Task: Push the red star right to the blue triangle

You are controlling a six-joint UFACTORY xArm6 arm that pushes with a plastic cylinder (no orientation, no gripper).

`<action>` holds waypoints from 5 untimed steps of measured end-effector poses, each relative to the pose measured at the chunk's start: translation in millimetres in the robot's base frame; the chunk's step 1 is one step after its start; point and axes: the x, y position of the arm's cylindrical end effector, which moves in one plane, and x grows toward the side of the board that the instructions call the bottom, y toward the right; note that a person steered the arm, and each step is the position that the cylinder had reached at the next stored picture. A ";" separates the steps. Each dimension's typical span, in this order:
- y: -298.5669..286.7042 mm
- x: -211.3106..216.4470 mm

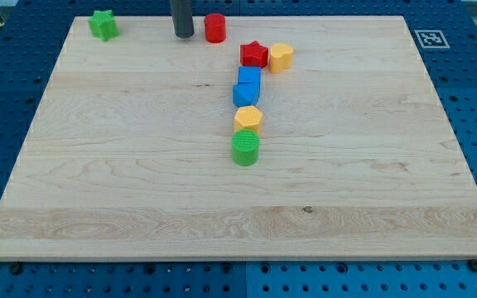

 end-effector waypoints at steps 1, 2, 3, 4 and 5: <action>6.0 -8.9; 10.9 -10.4; 11.4 -10.4; 5.4 -5.2; 5.3 14.6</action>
